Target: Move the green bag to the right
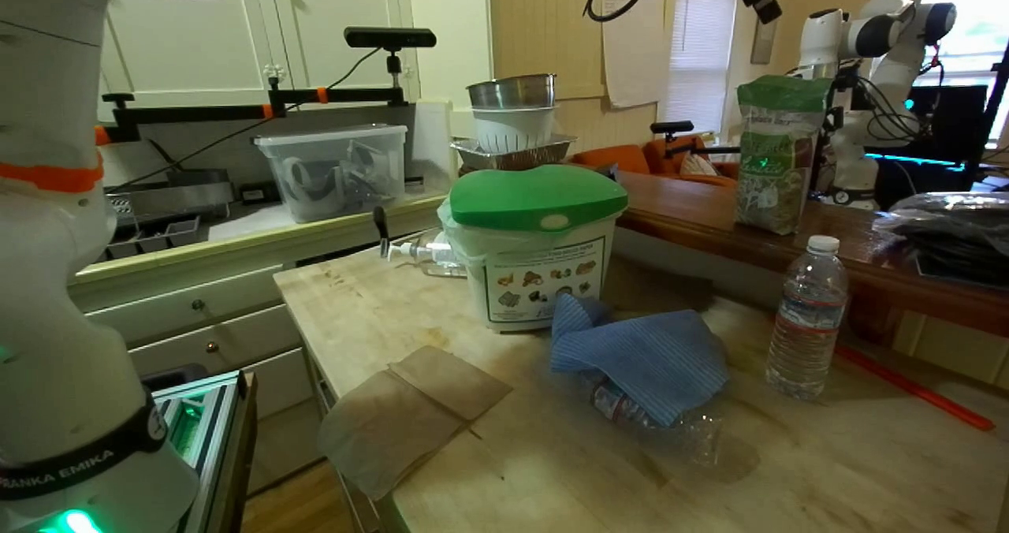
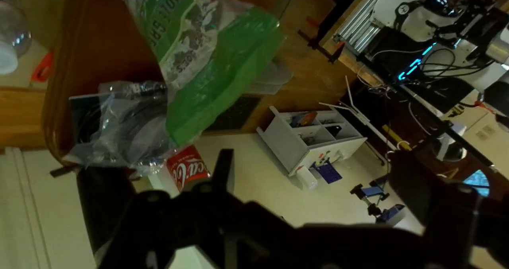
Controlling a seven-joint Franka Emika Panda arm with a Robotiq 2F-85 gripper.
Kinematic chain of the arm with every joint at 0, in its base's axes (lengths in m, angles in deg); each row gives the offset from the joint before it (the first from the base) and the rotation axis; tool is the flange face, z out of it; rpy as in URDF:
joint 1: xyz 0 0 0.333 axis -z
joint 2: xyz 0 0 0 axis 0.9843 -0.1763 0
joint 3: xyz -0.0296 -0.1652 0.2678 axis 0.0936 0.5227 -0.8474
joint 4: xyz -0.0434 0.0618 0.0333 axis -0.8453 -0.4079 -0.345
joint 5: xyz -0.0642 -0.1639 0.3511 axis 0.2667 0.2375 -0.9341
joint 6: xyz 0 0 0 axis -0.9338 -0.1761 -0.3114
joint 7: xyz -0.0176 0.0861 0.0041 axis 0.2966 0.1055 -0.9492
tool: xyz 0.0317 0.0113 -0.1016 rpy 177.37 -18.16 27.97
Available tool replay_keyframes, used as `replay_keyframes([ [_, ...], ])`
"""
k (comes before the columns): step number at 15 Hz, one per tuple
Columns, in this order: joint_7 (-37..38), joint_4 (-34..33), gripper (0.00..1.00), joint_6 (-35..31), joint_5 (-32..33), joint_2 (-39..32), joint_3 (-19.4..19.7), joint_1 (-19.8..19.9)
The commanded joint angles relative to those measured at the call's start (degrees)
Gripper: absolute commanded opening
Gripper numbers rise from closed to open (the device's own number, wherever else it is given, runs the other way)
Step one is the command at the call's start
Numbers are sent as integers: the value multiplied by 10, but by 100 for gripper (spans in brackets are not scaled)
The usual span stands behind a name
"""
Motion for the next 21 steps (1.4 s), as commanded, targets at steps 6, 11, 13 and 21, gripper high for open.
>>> replay_keyframes([
  [6,185,-187,100,246,-3,-120,14,-7],
  [11,225,-240,100,219,-3,-162,15,-8],
  [13,224,-263,100,223,-6,-179,13,-3],
  [21,219,-320,100,269,-29,-234,0,17],
])
